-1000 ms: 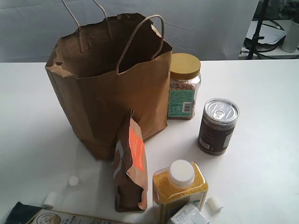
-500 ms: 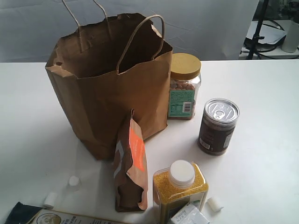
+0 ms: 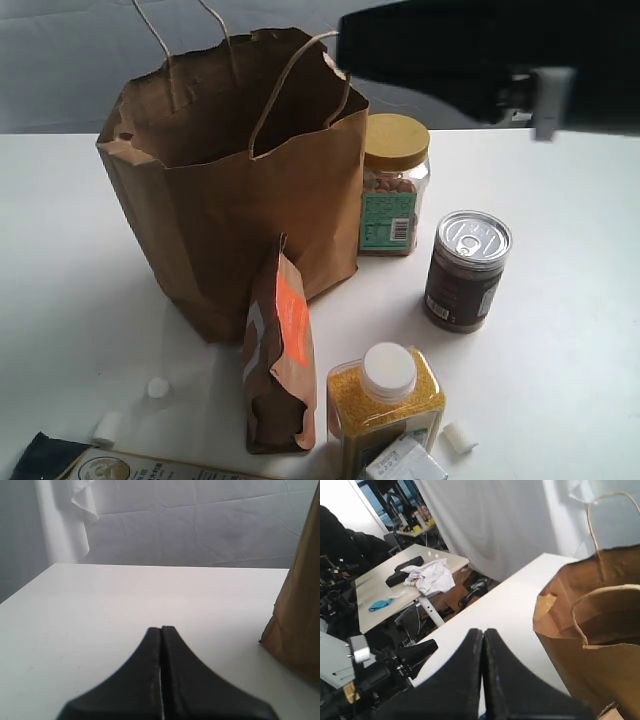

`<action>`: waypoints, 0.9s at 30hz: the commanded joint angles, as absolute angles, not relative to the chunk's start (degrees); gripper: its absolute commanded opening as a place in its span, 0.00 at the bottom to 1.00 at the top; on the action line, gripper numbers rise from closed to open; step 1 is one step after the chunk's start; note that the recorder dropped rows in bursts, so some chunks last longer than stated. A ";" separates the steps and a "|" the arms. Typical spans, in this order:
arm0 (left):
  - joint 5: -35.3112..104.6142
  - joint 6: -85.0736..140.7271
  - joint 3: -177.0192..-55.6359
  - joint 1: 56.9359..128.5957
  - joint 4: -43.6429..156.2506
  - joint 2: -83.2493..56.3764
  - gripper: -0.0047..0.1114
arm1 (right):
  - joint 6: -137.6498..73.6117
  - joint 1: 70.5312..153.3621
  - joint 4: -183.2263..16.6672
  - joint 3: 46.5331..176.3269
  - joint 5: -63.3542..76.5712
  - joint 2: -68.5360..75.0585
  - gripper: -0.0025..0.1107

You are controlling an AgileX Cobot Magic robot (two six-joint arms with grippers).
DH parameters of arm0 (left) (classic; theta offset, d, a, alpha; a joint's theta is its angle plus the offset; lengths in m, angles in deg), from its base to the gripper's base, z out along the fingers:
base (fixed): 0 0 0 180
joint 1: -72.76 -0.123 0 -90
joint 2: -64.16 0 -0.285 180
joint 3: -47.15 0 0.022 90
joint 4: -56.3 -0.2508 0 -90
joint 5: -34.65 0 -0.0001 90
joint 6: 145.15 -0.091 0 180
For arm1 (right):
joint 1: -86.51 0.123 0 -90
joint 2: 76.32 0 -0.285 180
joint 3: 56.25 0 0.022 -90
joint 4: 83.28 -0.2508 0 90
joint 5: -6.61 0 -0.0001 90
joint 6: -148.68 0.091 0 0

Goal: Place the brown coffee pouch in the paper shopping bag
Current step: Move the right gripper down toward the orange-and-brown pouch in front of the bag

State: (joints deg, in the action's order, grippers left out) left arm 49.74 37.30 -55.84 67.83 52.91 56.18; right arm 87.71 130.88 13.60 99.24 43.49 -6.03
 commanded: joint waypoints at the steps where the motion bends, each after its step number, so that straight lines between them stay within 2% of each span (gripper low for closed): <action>1: 49.48 37.46 -55.64 67.62 52.65 56.38 0.04 | 88.21 135.44 16.67 100.67 36.34 2.24 0.02; 8: 49.48 37.46 -55.64 67.62 52.65 56.38 0.04 | 88.21 137.31 16.67 100.67 35.26 11.88 0.02; 20: 49.48 37.46 -55.64 67.62 52.65 56.38 0.04 | 88.21 137.42 16.67 100.21 37.05 11.33 0.02; 24: 49.48 37.46 -55.64 67.62 52.65 56.38 0.04 | 88.21 141.94 16.67 99.94 34.95 10.82 0.02; 27: 49.48 37.46 -55.64 67.62 52.65 56.38 0.04 | 88.21 146.80 16.67 98.60 27.87 8.92 0.02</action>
State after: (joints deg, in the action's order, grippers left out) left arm 49.74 37.30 -55.84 67.83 52.91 56.18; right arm 88.34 143.13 16.61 99.93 33.03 10.76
